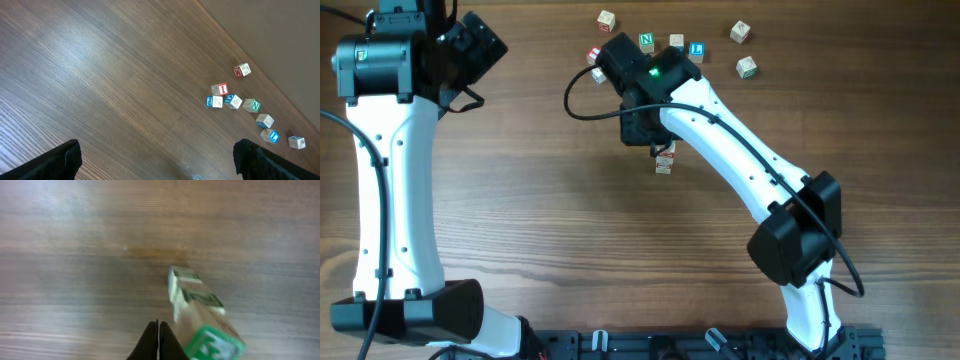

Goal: Form a tower

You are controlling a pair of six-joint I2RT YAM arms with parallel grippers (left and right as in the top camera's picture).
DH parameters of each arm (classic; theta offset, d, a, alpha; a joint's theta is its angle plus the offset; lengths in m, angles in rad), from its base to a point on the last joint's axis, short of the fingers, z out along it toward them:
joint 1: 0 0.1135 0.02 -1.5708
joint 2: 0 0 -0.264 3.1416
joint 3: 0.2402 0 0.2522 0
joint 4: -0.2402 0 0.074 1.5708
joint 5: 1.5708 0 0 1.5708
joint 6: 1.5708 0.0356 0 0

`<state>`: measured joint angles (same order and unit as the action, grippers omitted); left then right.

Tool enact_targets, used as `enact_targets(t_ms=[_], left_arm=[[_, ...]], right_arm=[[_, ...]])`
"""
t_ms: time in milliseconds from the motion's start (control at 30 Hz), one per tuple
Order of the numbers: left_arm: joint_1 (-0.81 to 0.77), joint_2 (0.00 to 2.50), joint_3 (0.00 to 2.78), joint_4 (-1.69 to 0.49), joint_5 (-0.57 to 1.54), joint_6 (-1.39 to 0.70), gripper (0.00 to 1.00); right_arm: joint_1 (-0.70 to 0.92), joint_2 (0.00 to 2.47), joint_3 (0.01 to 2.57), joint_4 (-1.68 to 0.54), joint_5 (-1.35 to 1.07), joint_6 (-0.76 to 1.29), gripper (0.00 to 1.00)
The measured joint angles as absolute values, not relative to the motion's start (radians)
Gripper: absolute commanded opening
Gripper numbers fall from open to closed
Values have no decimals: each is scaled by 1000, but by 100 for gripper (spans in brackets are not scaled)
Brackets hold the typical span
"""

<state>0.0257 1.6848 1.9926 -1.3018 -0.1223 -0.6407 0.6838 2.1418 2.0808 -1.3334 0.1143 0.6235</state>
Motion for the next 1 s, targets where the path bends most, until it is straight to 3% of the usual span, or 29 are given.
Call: enact_targets(t_ms=[1000], left_arm=[[26,1685,1993,-1302,-122,-641,100]], right_arm=[[684,2142,2081,-1373,137,624,5]])
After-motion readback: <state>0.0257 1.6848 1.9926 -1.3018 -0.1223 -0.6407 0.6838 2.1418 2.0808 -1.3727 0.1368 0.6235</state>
